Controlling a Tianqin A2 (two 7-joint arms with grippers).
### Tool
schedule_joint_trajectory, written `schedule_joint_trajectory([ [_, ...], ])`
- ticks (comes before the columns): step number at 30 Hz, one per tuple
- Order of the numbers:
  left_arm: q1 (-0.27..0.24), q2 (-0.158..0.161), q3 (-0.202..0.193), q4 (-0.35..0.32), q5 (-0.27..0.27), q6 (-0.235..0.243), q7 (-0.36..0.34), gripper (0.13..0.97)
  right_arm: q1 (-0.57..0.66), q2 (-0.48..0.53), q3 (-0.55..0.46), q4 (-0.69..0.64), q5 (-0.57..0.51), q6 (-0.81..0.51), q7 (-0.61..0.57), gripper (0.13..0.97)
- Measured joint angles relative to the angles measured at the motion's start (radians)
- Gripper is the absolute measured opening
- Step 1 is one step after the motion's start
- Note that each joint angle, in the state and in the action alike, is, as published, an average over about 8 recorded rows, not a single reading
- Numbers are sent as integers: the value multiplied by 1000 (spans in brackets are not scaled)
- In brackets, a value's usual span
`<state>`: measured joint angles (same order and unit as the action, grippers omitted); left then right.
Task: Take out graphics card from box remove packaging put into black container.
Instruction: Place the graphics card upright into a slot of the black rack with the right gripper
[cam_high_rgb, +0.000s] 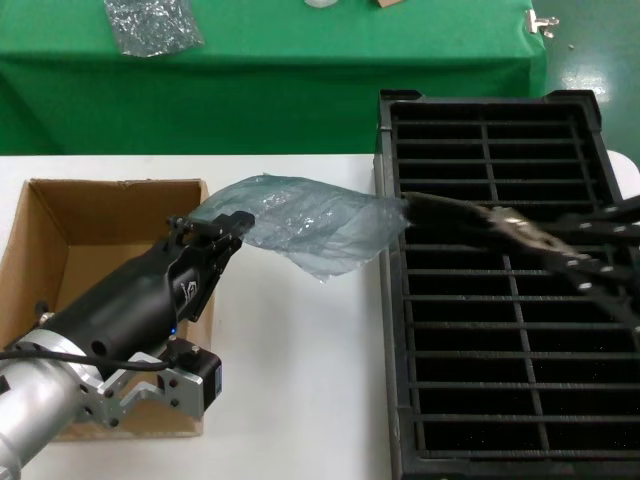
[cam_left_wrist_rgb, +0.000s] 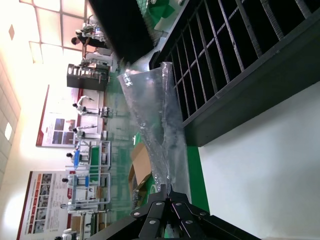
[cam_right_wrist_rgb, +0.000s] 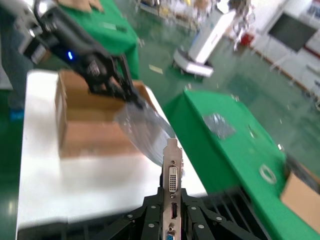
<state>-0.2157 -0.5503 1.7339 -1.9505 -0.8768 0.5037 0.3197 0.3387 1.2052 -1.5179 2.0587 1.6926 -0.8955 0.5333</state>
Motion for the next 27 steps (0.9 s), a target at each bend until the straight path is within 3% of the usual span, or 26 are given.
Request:
schedule_joint_trajectory([
  [4, 0, 0, 0, 0, 0, 0, 0, 139, -27, 84, 62, 1, 13, -32, 43, 187],
  [7, 0, 0, 0, 0, 0, 0, 0, 139, -18, 109, 50, 1, 3, -47, 72, 187],
  [14, 0, 0, 0, 0, 0, 0, 0, 139, 53, 72, -63, 1, -64, -69, 114, 187],
  [27, 0, 0, 0, 0, 0, 0, 0, 139, 62, 65, -76, 1, -74, -71, 118, 187],
])
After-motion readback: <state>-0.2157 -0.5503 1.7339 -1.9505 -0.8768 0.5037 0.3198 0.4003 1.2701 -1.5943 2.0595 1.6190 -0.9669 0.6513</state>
